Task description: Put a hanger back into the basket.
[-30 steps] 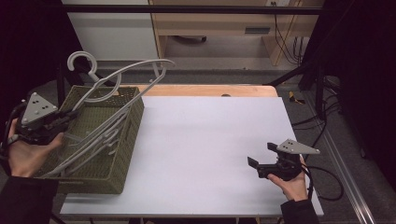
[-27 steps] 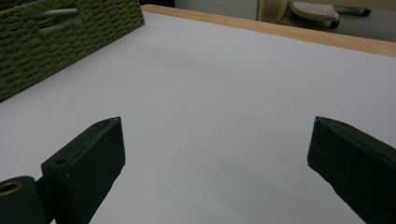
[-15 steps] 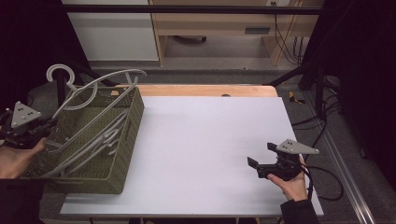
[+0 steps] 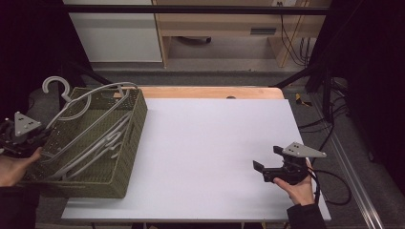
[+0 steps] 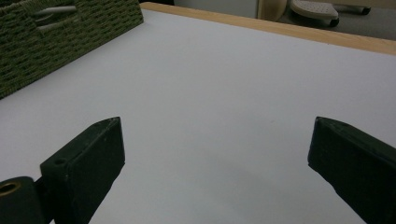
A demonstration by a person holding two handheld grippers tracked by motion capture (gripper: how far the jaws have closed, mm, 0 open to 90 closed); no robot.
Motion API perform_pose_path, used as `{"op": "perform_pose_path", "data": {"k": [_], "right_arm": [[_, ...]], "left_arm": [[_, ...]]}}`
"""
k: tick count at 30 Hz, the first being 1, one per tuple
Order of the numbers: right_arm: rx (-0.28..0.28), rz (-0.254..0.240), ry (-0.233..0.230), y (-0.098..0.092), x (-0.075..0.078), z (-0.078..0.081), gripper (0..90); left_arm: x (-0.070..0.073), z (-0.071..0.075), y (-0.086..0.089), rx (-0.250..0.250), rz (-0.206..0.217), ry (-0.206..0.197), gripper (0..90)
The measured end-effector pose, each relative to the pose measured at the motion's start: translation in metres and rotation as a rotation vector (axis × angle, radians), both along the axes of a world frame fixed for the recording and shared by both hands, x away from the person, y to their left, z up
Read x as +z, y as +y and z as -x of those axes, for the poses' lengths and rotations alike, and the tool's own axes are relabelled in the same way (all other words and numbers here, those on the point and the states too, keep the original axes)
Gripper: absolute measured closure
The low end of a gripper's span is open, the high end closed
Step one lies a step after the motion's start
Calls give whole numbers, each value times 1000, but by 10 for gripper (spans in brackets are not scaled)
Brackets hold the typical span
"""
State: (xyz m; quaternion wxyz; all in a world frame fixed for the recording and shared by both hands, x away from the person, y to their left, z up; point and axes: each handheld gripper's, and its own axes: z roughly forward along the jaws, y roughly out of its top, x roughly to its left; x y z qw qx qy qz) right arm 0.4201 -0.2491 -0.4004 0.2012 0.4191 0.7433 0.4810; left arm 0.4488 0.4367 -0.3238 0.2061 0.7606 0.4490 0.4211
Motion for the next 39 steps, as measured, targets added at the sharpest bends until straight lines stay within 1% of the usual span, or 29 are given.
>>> {"op": "perform_pose_path", "data": {"k": [2, 6, 8, 11, 13, 15, 16, 18, 21, 23, 25, 28, 29, 30, 31, 32, 36, 37, 39], "right_arm": [[1, 0, 1, 0, 0, 0, 43], [5, 3, 5, 0, -1, 0, 42], [6, 5, 6, 0, -1, 0, 42], [6, 4, 5, 0, -1, 0, 42], [6, 4, 4, 0, -1, 0, 42], [7, 4, 2, 0, -1, 0, 42], [8, 5, 2, 1, -1, 0, 42], [5, 2, 3, 1, -1, 0, 42], [6, 4, 9, 2, -1, 0, 42], [8, 5, 8, 2, -1, 0, 42], [9, 2, 6, 2, -1, 0, 43], [10, 3, 5, 2, -1, 0, 43], [10, 3, 6, 2, -1, 0, 42], [11, 4, 6, 2, -1, 0, 42], [12, 3, 6, 2, -1, 0, 42], [12, 5, 5, 1, -1, 0, 42], [13, 4, 8, 2, -1, 0, 42], [14, 4, 7, 2, -1, 0, 42], [14, 4, 5, 2, 0, 0, 42]], "left_arm": [[-6, -1, 2, 10, -22, 14, 828], [-16, -2, 4, 18, -28, 29, 828], [-19, -2, 3, 16, -32, 38, 828], [-26, -2, -1, 8, -52, 41, 827], [-32, -3, -4, 0, -58, 52, 827], [-38, -3, -6, -6, -62, 72, 827], [-41, -2, -7, -5, -59, 72, 826], [-41, 0, -7, -13, -38, 71, 826], [-38, 7, -9, -36, -12, 70, 819], [-36, 12, -15, -59, -5, 69, 810], [-35, 16, -19, -81, 5, 87, 799], [-37, 19, -30, -108, -1, 142, 783], [-38, 20, -33, -113, -5, 148, 780], [-40, 21, -36, -122, 0, 160, 778], [-40, 21, -38, -126, 9, 171, 773], [-41, 22, -40, -132, 34, 195, 770], [-43, 22, -42, -143, 81, 227, 746], [-44, 23, -42, -141, 93, 228, 741], [-45, 22, -41, -138, 119, 246, 710]]}}
